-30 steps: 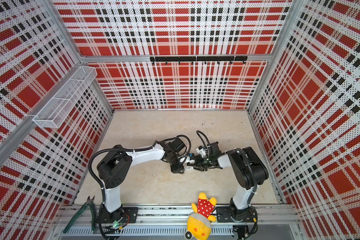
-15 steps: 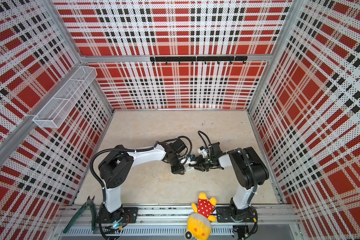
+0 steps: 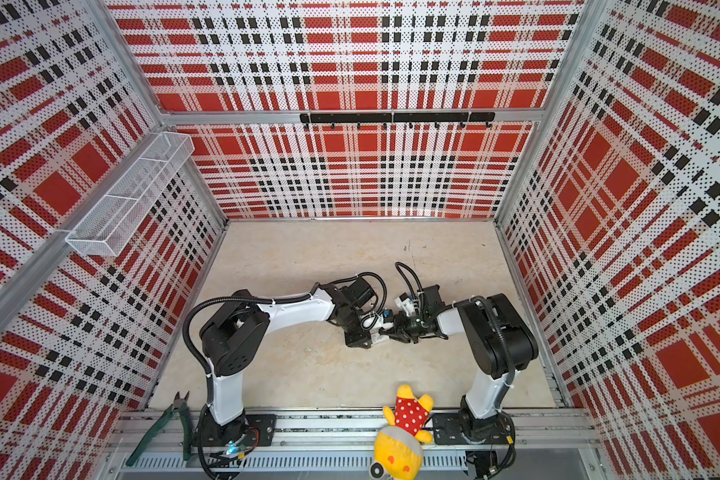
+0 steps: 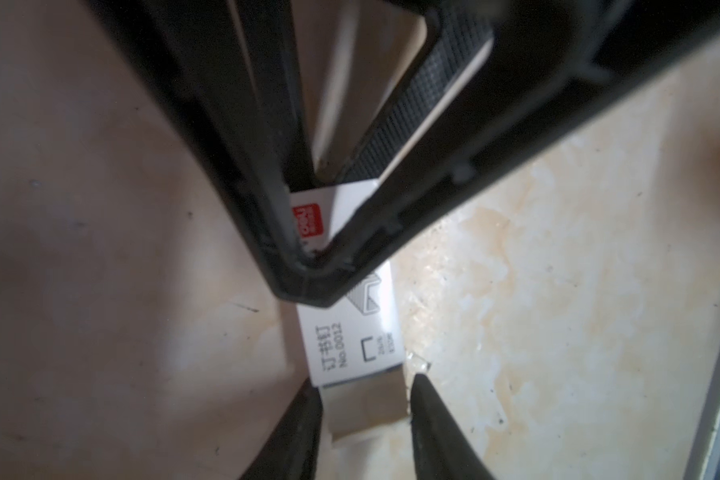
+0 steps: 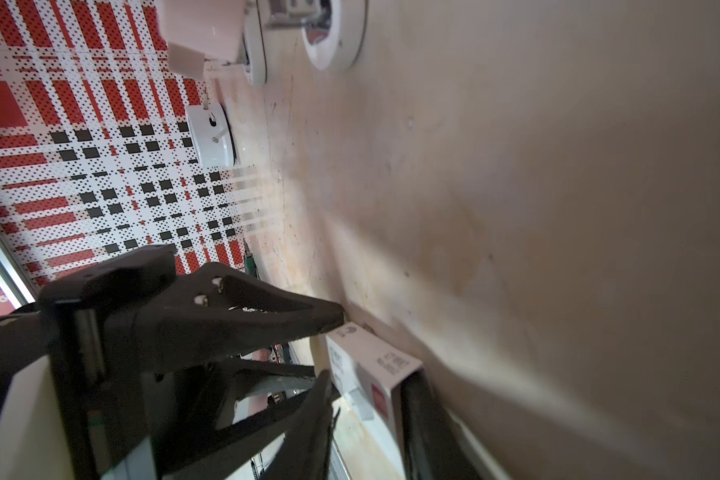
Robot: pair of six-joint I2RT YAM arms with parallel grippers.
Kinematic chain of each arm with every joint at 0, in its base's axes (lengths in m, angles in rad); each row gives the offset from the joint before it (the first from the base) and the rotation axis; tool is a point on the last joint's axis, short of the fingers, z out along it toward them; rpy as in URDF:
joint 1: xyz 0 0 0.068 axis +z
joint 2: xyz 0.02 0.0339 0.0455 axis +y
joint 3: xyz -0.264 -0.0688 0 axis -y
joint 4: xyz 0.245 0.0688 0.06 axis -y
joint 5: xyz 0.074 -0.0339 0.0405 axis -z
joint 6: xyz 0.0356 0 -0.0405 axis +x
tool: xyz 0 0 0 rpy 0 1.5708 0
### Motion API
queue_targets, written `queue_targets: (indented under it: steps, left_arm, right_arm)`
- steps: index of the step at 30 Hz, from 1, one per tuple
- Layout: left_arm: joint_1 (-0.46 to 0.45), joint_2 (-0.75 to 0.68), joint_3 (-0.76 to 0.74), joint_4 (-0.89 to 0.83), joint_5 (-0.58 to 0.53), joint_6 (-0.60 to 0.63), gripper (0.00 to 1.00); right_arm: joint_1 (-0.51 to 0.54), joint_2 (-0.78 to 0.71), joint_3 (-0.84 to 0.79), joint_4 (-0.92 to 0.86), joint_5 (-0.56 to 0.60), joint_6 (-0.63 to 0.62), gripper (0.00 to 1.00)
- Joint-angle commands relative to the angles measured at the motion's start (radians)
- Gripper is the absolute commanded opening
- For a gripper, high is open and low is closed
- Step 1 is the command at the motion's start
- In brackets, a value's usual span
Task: Load the staples into the stapler
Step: 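Keep pulling the inner tray out of the white staple box with both grippers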
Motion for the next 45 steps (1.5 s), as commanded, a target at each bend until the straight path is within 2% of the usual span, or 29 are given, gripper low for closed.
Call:
queue_targets:
  steps: [1, 10, 23, 30, 45]
  left_arm:
    - [-0.009, 0.033, 0.016, -0.005, -0.014, 0.01, 0.38]
    - [-0.016, 0.041, 0.02, -0.007, -0.022, 0.018, 0.35]
    - [-0.02, 0.049, 0.031, -0.022, -0.043, 0.027, 0.32]
    - [-0.02, 0.048, 0.034, -0.027, -0.048, 0.031, 0.31]
    - [-0.006, 0.047, 0.052, -0.056, -0.044, 0.046, 0.3]
  right_arm:
    - [-0.004, -0.025, -0.009, -0.041, 0.06, -0.028, 0.3]
    - [-0.008, -0.04, -0.013, -0.054, 0.075, -0.034, 0.21]
    - [-0.012, -0.081, -0.022, -0.088, 0.11, -0.064, 0.16]
    - [-0.017, -0.09, -0.031, -0.086, 0.11, -0.069, 0.08]
    - [-0.048, -0.082, -0.081, -0.013, 0.086, -0.06, 0.06]
